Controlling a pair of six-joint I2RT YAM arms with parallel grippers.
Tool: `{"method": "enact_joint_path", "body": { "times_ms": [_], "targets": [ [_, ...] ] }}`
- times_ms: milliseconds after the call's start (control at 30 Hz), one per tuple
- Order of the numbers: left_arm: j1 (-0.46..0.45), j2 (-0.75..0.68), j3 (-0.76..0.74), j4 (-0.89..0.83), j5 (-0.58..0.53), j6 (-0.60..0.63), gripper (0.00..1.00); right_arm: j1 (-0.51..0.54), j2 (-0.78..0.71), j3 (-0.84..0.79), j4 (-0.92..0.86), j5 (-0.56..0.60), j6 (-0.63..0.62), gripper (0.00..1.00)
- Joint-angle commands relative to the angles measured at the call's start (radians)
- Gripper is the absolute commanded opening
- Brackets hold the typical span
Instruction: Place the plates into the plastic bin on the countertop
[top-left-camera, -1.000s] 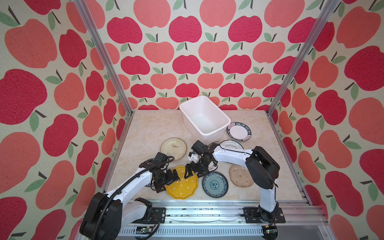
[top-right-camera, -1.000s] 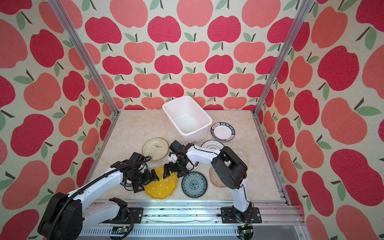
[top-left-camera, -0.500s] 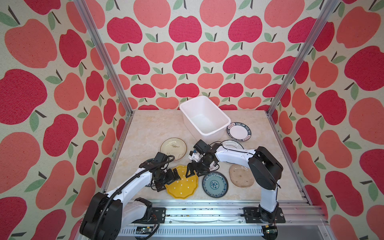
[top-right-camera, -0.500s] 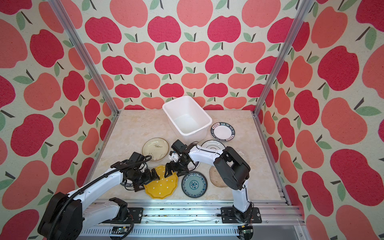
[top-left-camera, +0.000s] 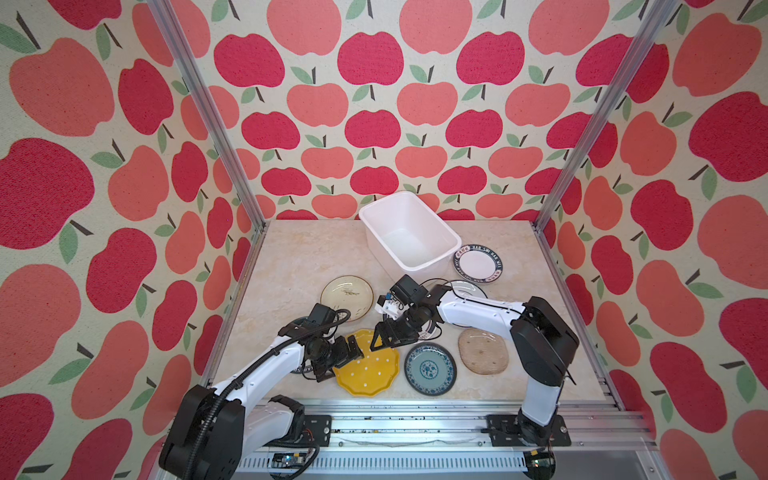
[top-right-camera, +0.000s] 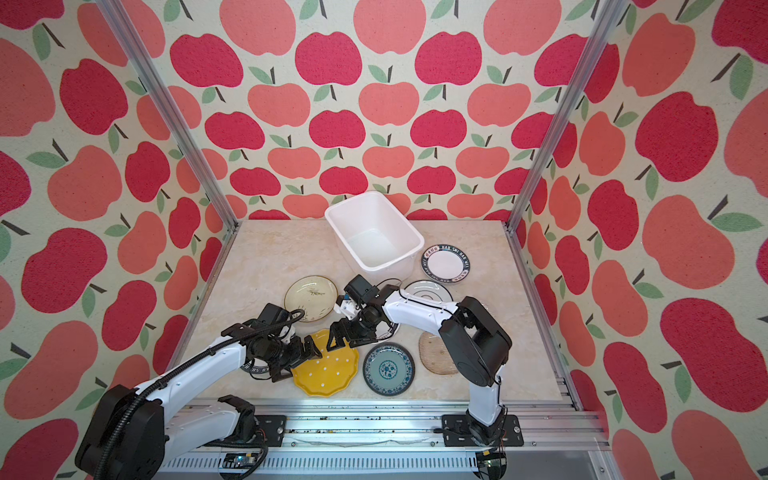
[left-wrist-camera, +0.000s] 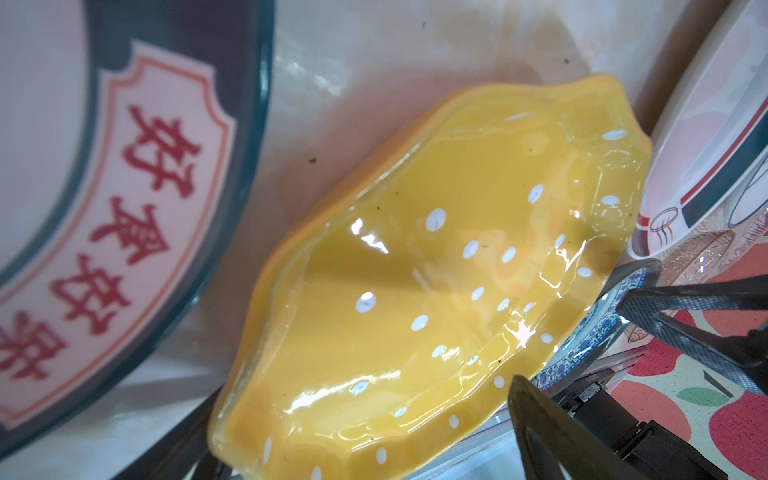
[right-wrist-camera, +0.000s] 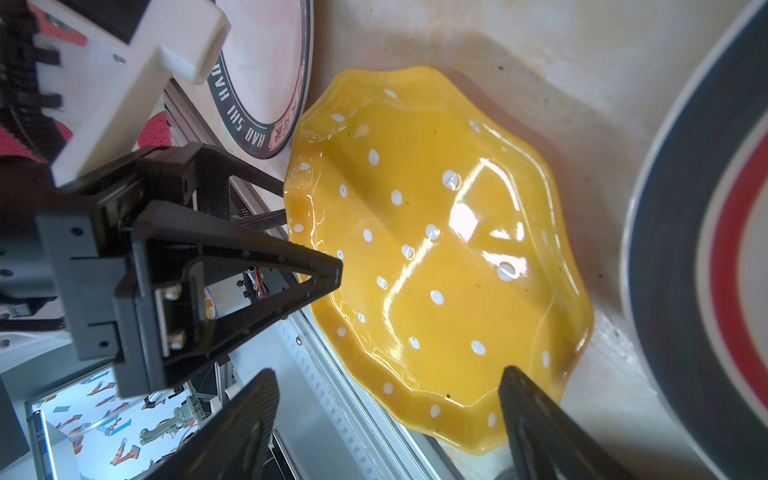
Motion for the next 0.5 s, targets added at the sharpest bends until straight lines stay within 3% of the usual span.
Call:
{"method": "enact_joint_path", "body": {
  "times_ms": [0,167,467],
  "targets": [
    [-0.004,-0.028,-0.013,0.014,0.017,0.018,0.99,0.0,0.011,0.034,-0.054,0.061,-0.037,0.86],
    [-0.002,-0.036,-0.033,-0.004,-0.007,0.013,0.99,-0.012,-0.041,-0.007,-0.077,0.172,-0.015,0.86],
    [0.003,-0.067,-0.045,0.0,-0.01,0.021,0.99,0.01,-0.008,-0.038,-0.068,0.15,-0.006,0.86]
  ]
}}
